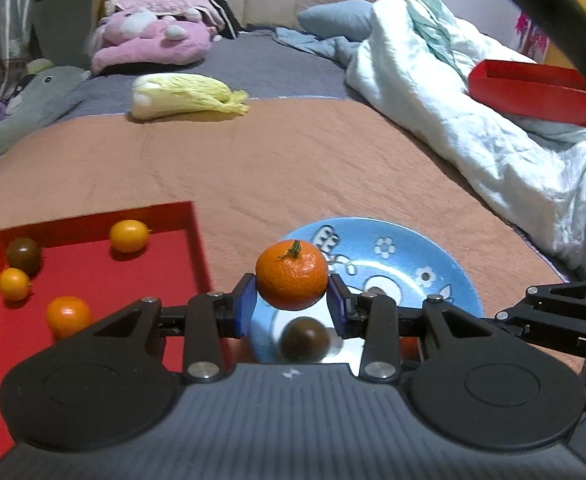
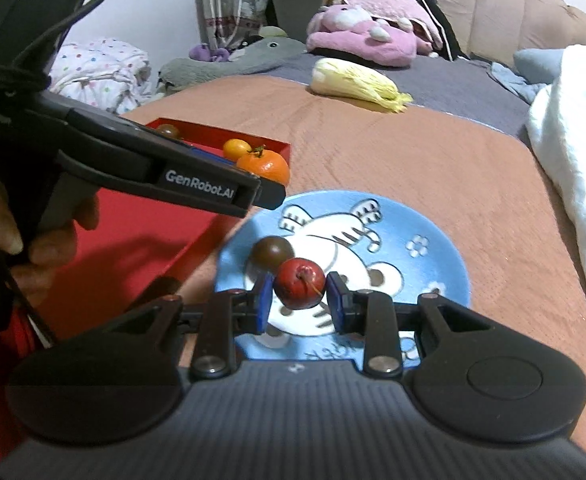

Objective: Organize fruits
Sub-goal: 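Carry the tangerine and apple with both tools over the blue plate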

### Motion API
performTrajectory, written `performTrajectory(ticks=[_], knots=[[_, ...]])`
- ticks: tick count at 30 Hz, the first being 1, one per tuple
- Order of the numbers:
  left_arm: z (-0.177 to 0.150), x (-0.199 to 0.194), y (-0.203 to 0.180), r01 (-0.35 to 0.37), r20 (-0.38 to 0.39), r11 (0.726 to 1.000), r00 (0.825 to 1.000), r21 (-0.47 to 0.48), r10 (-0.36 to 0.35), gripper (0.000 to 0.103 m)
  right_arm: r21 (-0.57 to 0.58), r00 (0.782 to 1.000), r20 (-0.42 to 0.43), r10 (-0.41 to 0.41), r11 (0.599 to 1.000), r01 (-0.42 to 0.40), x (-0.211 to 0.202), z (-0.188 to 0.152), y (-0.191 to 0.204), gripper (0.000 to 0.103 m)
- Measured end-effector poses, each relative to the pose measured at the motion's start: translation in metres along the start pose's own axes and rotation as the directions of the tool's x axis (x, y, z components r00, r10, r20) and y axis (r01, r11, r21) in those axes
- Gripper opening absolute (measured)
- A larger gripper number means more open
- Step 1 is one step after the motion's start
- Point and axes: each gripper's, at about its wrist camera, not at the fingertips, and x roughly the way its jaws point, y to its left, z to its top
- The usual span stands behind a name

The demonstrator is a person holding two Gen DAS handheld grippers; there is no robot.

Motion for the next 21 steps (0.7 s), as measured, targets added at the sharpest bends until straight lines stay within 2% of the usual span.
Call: performTrajectory(ticks=[13,21], knots=[[-0.014,0.040,-0.027,0.092,-0.065,0.994,0.994,0.065,-0.087,0.044,0.042,0.997,-0.076,-0.025,0.999,0.029,0.012,-0.019,-0.019,0.032],[-0.016,0.041,-0.032,0.145,-0.049,0.986,0.989,0.087,-0.141,0.044,0.031,0.995,-0.101,-0.021,0.999,0.024,0.022,-0.023,-0.015,0.033]])
